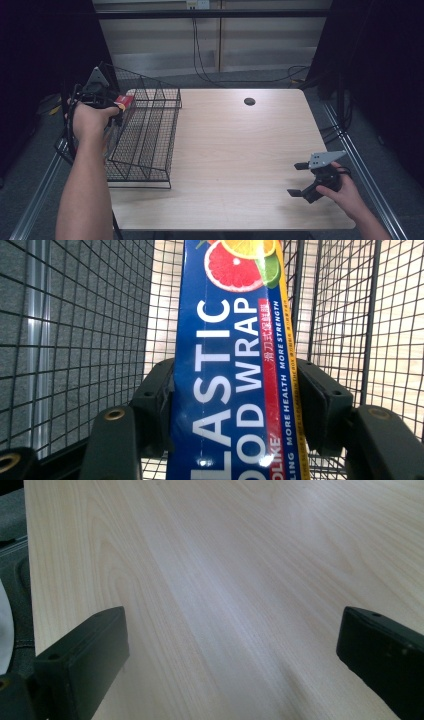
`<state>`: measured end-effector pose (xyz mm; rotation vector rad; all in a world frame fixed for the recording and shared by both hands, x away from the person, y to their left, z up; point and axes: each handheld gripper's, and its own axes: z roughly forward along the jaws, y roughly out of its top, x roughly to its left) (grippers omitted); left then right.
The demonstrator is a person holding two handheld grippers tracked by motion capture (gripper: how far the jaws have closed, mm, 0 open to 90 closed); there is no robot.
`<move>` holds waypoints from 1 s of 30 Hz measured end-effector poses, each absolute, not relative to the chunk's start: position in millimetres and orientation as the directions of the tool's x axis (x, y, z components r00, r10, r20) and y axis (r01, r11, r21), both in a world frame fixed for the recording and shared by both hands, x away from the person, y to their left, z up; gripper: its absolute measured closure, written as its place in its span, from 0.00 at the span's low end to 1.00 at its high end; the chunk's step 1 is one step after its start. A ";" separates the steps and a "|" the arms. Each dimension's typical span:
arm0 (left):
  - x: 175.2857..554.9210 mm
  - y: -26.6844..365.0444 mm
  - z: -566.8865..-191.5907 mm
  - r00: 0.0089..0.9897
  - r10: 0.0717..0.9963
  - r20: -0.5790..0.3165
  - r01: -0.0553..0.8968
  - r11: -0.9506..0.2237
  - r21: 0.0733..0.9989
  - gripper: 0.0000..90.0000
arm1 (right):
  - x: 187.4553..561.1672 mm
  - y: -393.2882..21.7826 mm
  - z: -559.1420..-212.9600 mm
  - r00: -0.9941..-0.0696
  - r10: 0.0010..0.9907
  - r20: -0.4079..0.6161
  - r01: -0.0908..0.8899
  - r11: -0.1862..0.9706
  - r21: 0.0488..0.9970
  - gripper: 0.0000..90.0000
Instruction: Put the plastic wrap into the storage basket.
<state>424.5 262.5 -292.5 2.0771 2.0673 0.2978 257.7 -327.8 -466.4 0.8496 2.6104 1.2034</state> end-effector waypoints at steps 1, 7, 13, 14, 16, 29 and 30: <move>424.1 263.6 -291.0 0.002 1.000 -0.008 0.958 0.000 0.288 0.44 | 257.6 -327.7 -466.4 -0.830 0.548 0.104 0.435 0.520 0.735 0.00; 421.2 264.8 -287.5 0.009 1.000 -0.030 0.951 0.000 0.308 0.45 | 257.8 -327.0 -466.4 -0.831 0.547 0.097 0.431 0.523 0.735 0.00; 419.1 267.3 -280.5 0.021 0.999 -0.029 0.947 -0.011 0.322 0.42 | 257.9 -326.9 -465.6 -0.832 0.547 0.098 0.429 0.519 0.739 0.00; 418.8 267.3 -278.9 0.028 0.999 -0.024 0.945 -0.019 0.325 0.42 | 258.2 -326.7 -465.8 -0.831 0.548 0.095 0.428 0.522 0.738 0.00; 417.9 264.7 -276.0 0.023 0.999 -0.039 0.943 -0.009 0.334 0.41 | 258.4 -326.1 -466.2 -0.833 0.544 0.099 0.431 0.526 0.733 0.00; 413.9 238.5 -258.1 0.124 0.990 -0.066 0.908 -0.086 0.409 0.25 | 257.3 -328.3 -464.8 -0.829 0.550 0.098 0.432 0.518 0.738 0.00; 413.6 236.5 -256.6 0.132 0.989 -0.071 0.904 -0.091 0.418 0.25 | 257.2 -328.1 -464.6 -0.830 0.549 0.100 0.432 0.518 0.739 0.00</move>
